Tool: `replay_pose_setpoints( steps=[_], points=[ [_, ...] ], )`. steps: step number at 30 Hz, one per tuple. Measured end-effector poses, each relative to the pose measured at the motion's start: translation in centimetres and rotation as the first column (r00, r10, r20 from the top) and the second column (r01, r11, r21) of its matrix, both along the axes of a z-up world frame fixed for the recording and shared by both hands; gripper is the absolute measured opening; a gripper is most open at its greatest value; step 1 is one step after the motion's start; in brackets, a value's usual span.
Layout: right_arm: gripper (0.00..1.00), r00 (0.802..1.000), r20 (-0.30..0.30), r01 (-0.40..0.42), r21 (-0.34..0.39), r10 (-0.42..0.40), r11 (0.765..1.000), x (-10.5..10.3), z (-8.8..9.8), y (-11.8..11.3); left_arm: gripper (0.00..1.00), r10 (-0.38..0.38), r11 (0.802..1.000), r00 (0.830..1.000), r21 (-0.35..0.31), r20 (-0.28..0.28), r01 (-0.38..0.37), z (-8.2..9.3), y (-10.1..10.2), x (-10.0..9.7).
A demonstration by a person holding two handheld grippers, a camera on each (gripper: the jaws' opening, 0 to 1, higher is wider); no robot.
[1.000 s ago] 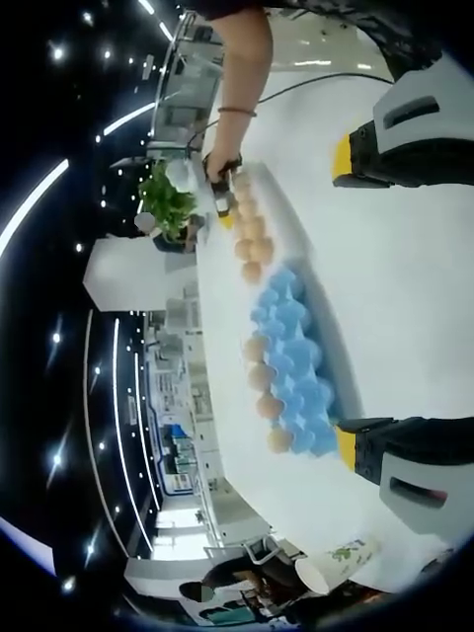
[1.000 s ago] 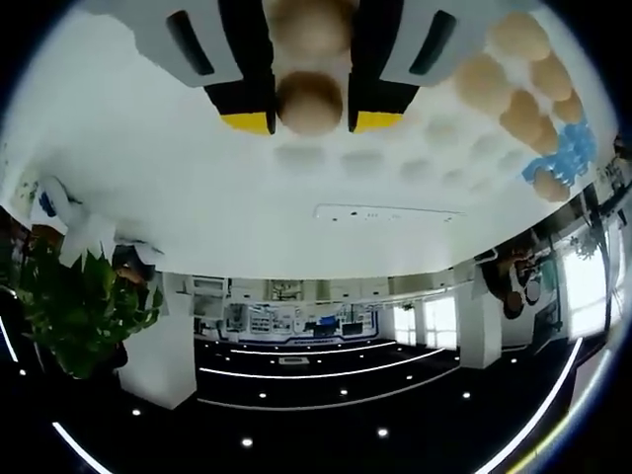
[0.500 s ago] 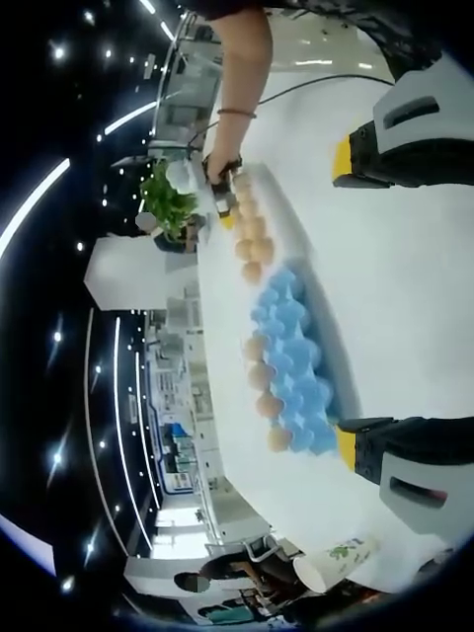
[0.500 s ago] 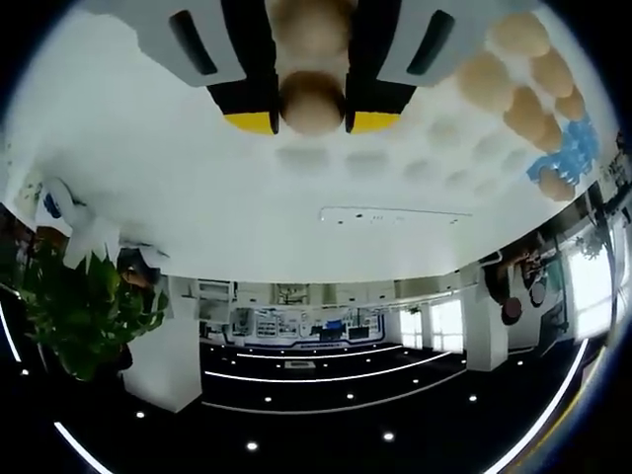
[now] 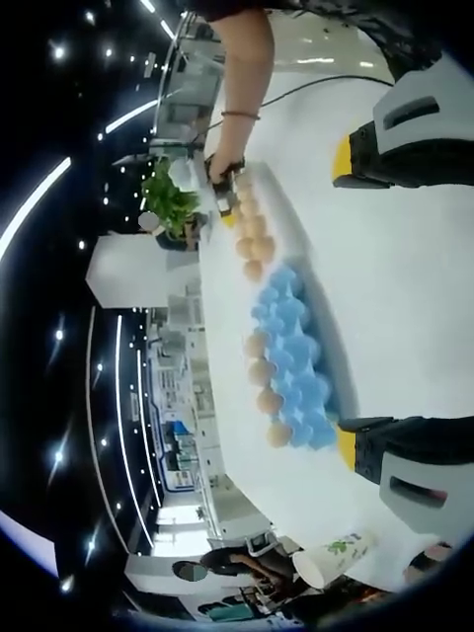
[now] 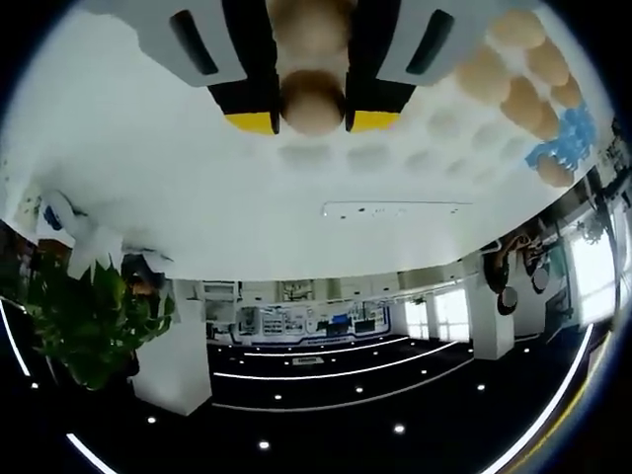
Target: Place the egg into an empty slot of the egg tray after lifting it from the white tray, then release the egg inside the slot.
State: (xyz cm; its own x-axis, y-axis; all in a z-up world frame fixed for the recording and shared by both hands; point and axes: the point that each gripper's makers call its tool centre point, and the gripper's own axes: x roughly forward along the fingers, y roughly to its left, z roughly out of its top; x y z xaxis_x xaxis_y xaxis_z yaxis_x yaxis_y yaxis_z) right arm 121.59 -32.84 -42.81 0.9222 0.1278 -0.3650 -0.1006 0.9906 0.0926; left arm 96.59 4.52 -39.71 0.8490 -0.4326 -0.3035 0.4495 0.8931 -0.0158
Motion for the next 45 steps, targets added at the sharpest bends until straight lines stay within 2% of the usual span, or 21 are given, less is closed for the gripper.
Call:
replay_pose_setpoints(
  steps=[14,17,27,45],
  points=[
    [0.26,1.000,0.026,0.015,0.037,-0.016,0.999,-0.4,0.8,0.1,0.98,0.013,1.000,1.000,0.010,0.004,-0.013,0.2,0.6,-0.2],
    [0.26,0.999,0.050,0.014,0.017,-0.015,1.000,-0.5,1.5,0.1,0.98,0.016,1.000,1.000,0.012,0.004,-0.016,0.3,0.7,-0.3],
    [0.26,0.998,0.059,0.005,0.008,-0.005,1.000,-0.7,2.2,0.4,0.98,0.015,1.000,1.000,0.013,0.010,-0.016,0.6,0.7,-0.3],
    [0.26,0.994,0.090,-0.058,-0.033,0.061,0.998,-1.3,4.1,3.7,0.98,0.017,1.000,1.000,0.020,0.015,-0.017,0.8,1.1,-0.8]
  ],
)
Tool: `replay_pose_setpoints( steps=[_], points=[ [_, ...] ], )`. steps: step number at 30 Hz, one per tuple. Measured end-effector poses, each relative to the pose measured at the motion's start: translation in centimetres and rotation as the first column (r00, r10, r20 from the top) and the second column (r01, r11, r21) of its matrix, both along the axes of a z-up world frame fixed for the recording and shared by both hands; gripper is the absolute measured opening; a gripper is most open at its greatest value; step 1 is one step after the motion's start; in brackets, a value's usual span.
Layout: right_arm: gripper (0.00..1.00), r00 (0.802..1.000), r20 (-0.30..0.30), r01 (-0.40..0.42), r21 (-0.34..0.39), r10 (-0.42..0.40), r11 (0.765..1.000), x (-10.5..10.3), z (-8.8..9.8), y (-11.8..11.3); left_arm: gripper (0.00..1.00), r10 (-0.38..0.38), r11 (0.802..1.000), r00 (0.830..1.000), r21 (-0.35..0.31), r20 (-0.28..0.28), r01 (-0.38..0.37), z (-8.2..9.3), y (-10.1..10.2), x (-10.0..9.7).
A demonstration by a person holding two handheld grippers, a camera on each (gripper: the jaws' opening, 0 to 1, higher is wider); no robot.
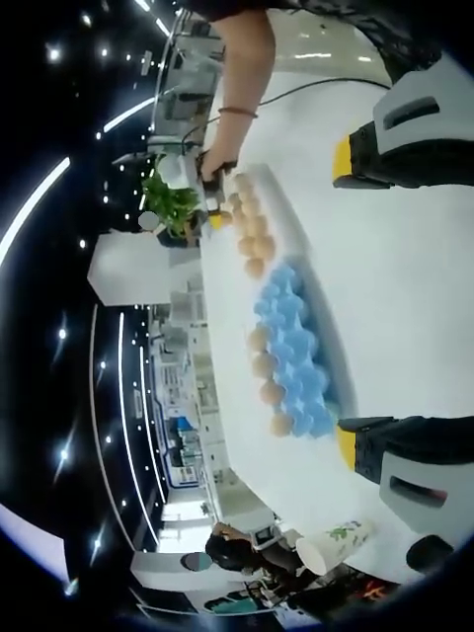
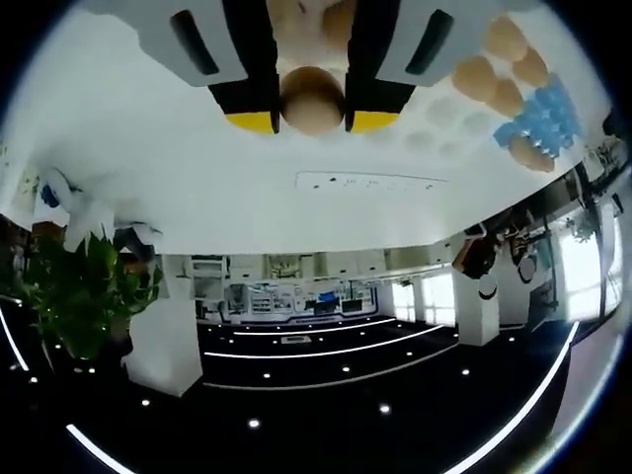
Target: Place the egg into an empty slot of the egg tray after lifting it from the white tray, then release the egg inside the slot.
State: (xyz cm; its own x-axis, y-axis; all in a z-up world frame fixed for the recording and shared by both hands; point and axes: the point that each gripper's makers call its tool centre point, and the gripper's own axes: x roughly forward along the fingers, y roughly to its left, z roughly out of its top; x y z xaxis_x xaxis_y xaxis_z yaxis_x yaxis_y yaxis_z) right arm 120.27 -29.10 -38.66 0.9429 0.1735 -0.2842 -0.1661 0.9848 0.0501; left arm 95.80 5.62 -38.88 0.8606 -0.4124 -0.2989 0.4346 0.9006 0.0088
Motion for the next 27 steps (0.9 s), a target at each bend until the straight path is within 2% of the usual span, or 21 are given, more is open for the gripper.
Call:
replay_pose_setpoints(
  steps=[14,27],
  points=[
    [0.26,0.998,-0.018,-0.067,0.003,0.067,0.998,-0.2,-0.2,3.6,0.98,0.004,1.000,1.000,-0.002,-0.005,-0.004,-0.2,0.2,-0.3],
    [0.26,0.990,-0.032,-0.134,0.042,0.136,0.990,-0.3,-0.3,7.7,0.98,0.002,1.000,1.000,-0.001,-0.009,-0.002,-0.3,0.2,-0.5]
  ],
)
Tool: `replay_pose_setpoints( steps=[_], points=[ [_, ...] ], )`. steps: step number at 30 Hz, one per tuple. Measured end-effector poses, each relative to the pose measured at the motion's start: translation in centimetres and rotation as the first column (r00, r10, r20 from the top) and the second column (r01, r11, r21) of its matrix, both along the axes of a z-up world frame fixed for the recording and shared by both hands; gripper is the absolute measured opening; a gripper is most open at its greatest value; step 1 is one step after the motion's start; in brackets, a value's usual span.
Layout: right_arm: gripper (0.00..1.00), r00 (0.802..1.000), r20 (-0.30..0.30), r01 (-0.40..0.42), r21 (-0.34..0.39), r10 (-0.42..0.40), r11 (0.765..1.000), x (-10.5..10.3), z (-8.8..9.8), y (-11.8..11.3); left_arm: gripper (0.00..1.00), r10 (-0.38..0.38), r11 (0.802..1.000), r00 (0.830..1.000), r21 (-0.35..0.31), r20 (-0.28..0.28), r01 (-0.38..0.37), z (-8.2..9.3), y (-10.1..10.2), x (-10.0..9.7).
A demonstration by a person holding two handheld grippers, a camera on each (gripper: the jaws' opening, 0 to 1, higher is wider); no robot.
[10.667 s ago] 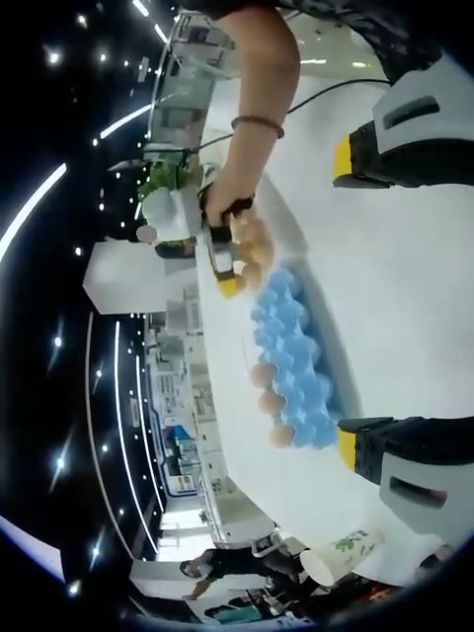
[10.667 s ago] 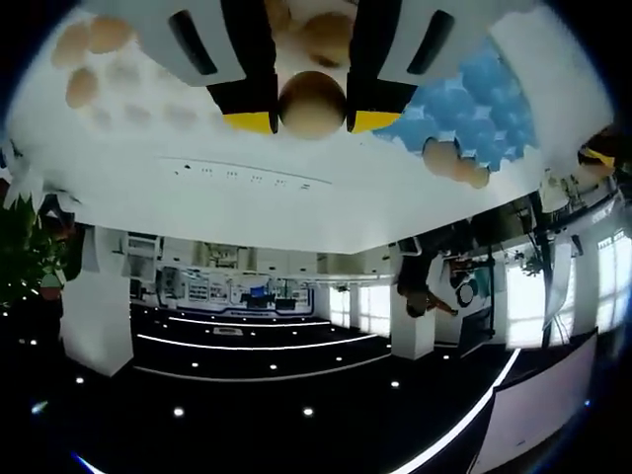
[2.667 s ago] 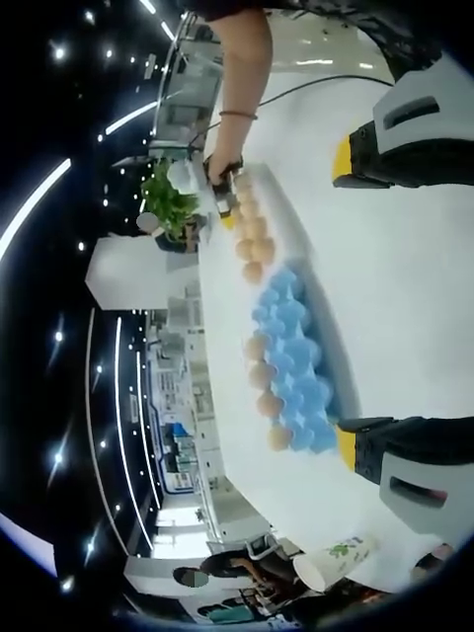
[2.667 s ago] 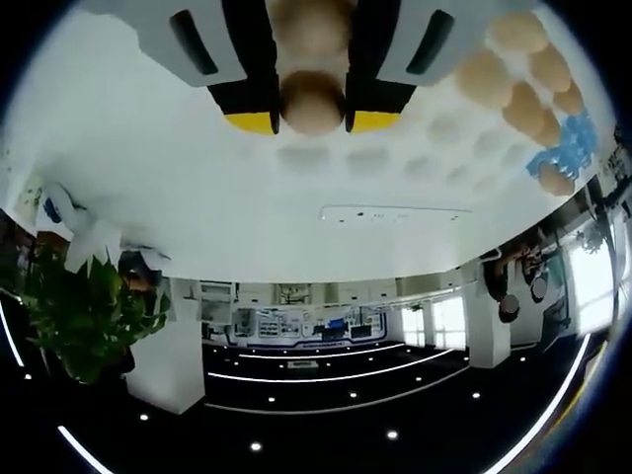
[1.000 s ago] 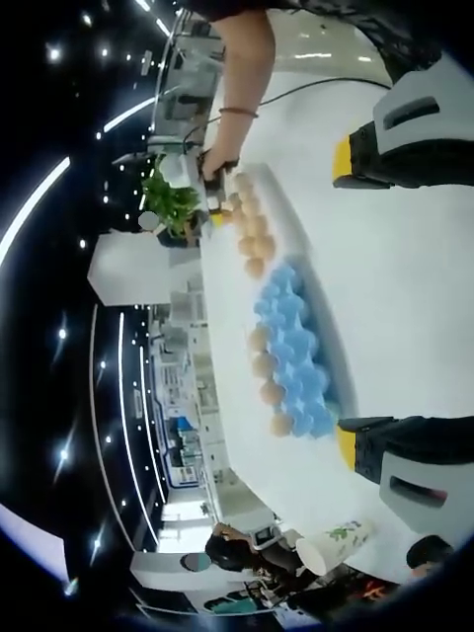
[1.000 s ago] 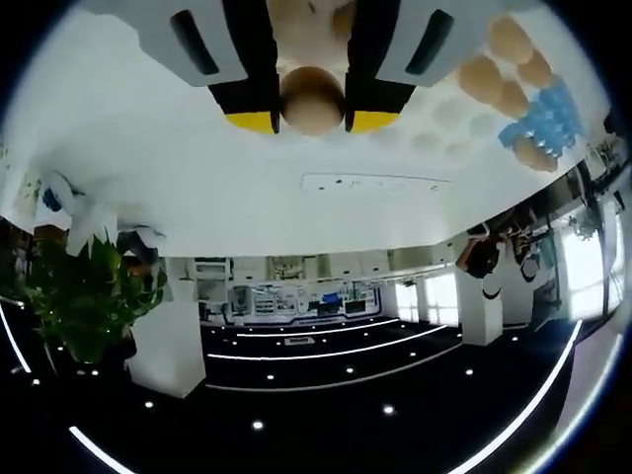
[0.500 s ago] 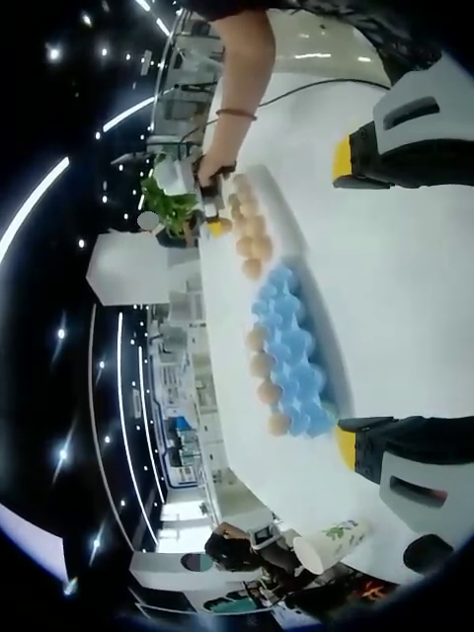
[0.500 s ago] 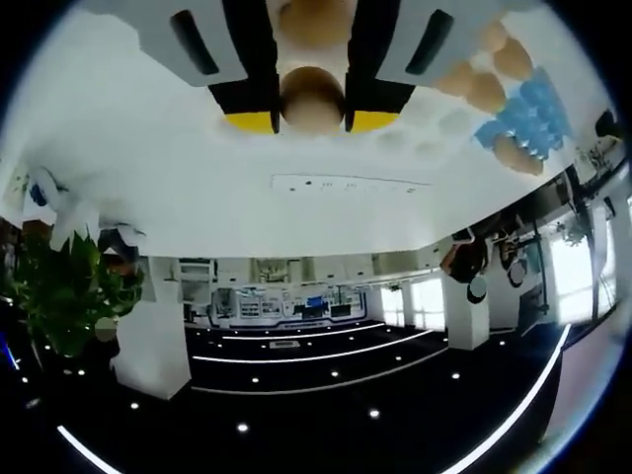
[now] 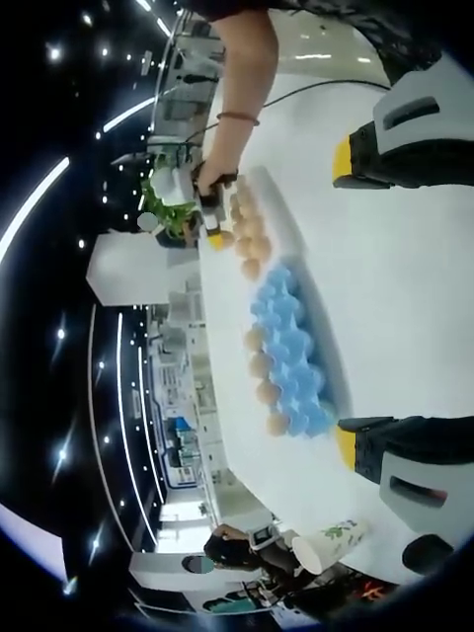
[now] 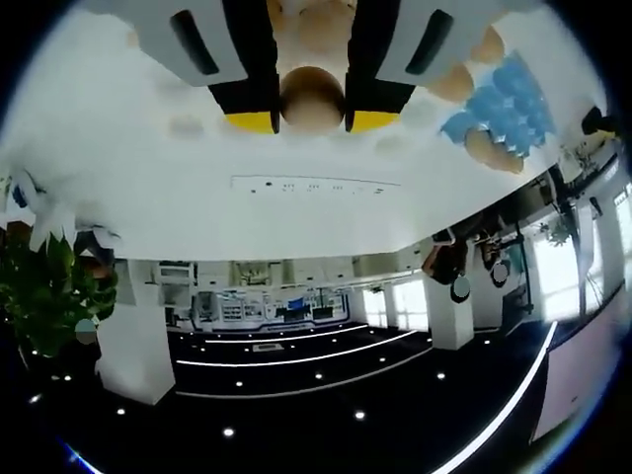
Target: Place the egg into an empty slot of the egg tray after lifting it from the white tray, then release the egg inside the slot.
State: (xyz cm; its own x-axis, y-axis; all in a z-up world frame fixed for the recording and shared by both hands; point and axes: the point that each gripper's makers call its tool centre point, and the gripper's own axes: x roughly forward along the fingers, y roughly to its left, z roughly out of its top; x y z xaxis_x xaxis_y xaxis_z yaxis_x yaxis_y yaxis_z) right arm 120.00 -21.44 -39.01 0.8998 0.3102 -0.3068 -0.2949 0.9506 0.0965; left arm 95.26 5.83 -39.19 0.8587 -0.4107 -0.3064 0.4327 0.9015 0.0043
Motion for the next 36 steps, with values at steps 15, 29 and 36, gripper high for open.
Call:
replay_pose_setpoints(
  steps=[15,29,36],
  points=[
    [0.26,0.996,-0.009,-0.083,0.024,0.084,0.996,-0.2,0.1,4.8,0.98,0.008,1.000,1.000,-0.001,-0.006,-0.008,-0.3,0.4,-0.3],
    [0.26,0.985,-0.012,-0.169,0.041,0.170,0.985,-0.5,0.1,9.9,0.98,0.016,1.000,1.000,0.009,-0.018,-0.016,-0.5,1.0,-0.6],
    [0.26,0.977,-0.018,-0.214,0.043,0.215,0.976,-0.9,0.0,12.1,0.98,0.025,1.000,1.000,0.005,-0.016,-0.025,-0.5,1.4,-0.7]
  ],
)
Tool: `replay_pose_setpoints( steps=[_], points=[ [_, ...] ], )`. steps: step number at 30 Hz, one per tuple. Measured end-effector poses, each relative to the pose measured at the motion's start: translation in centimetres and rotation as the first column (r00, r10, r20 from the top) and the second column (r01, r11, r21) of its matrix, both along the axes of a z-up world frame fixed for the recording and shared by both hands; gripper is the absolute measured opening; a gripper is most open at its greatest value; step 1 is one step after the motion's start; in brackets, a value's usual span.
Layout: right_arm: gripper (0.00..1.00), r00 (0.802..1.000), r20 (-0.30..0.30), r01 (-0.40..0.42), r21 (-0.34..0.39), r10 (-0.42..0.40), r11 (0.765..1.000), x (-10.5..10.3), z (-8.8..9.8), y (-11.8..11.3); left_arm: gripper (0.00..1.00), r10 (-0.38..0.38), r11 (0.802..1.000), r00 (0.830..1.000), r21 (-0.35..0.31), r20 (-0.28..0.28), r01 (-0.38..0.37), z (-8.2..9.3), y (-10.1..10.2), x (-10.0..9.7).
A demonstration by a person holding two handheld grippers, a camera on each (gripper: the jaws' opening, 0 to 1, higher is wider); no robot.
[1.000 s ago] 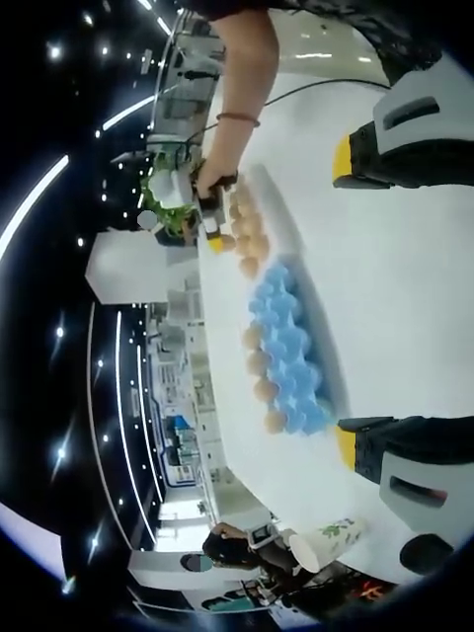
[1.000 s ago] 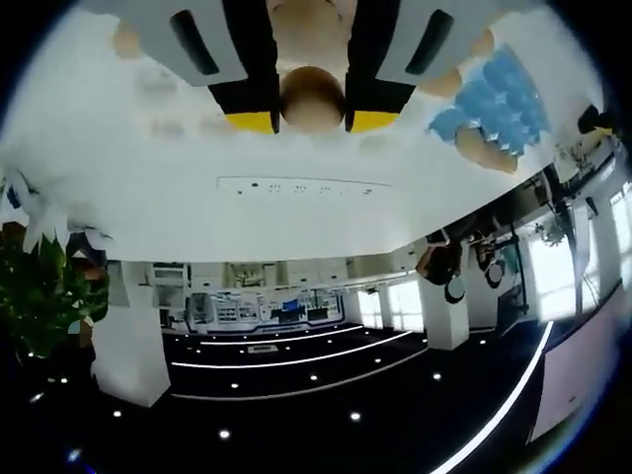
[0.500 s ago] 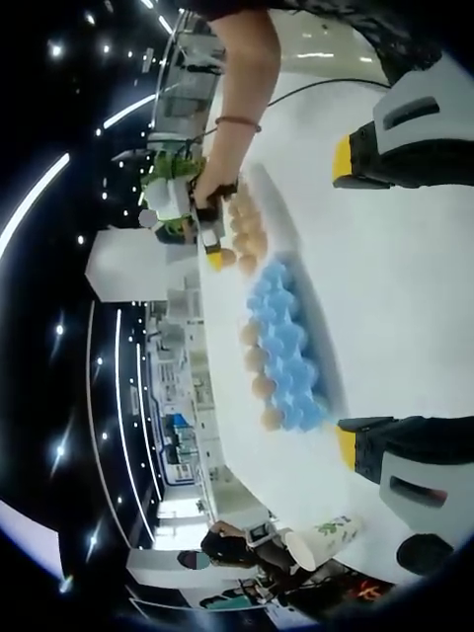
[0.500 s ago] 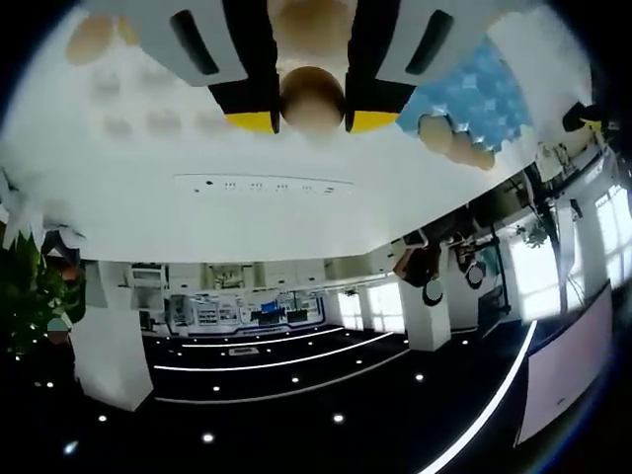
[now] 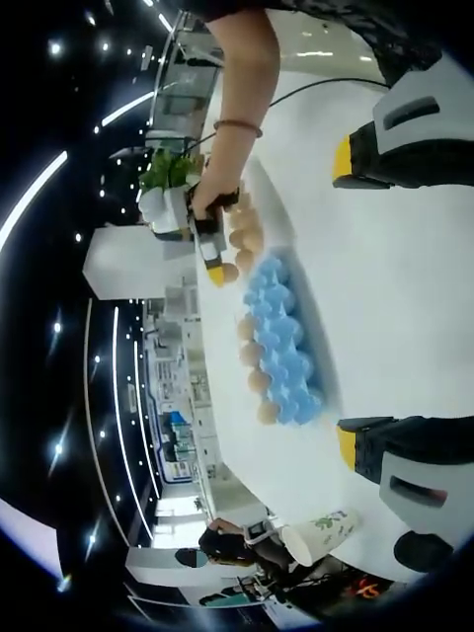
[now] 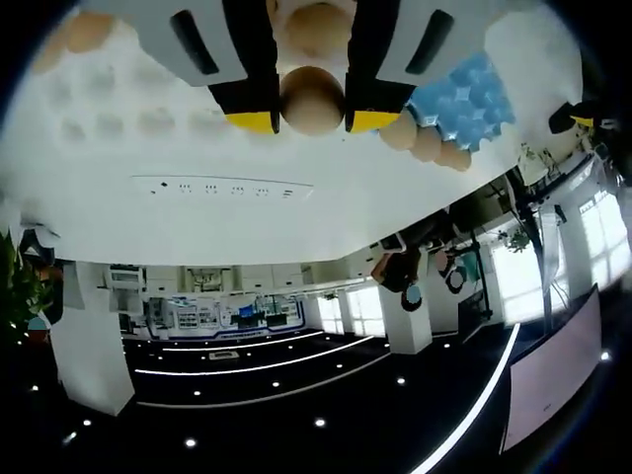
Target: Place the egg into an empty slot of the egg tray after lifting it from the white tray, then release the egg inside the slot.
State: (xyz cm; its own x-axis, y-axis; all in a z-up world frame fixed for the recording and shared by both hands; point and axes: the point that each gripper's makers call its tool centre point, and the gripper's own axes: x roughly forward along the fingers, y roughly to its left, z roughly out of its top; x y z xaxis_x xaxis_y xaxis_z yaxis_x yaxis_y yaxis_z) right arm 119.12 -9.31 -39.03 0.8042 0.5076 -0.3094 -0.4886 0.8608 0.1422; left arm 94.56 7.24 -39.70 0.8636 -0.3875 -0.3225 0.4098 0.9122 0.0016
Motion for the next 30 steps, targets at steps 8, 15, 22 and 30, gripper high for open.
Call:
replay_pose_setpoints(
  steps=[8,15,22,30],
  points=[
    [0.26,0.998,0.001,-0.055,0.020,0.055,0.998,-0.4,0.0,2.8,0.98,-0.003,1.000,1.000,0.003,-0.004,0.003,-0.1,0.1,-0.1],
    [0.27,0.994,0.008,-0.110,0.009,0.110,0.994,-0.7,-0.4,4.5,0.98,0.003,1.000,1.000,0.006,-0.010,-0.002,-0.2,0.5,-0.4],
    [0.27,0.993,-0.016,-0.120,-0.004,0.120,0.993,-0.6,-1.5,5.1,0.98,0.007,1.000,1.000,0.002,-0.014,-0.007,-0.4,0.8,-0.4],
    [0.27,0.986,0.000,-0.166,-0.091,0.167,0.982,-0.9,-2.2,5.9,0.98,0.014,1.000,1.000,-0.001,-0.016,-0.014,-0.4,1.1,-0.4]
  ],
)
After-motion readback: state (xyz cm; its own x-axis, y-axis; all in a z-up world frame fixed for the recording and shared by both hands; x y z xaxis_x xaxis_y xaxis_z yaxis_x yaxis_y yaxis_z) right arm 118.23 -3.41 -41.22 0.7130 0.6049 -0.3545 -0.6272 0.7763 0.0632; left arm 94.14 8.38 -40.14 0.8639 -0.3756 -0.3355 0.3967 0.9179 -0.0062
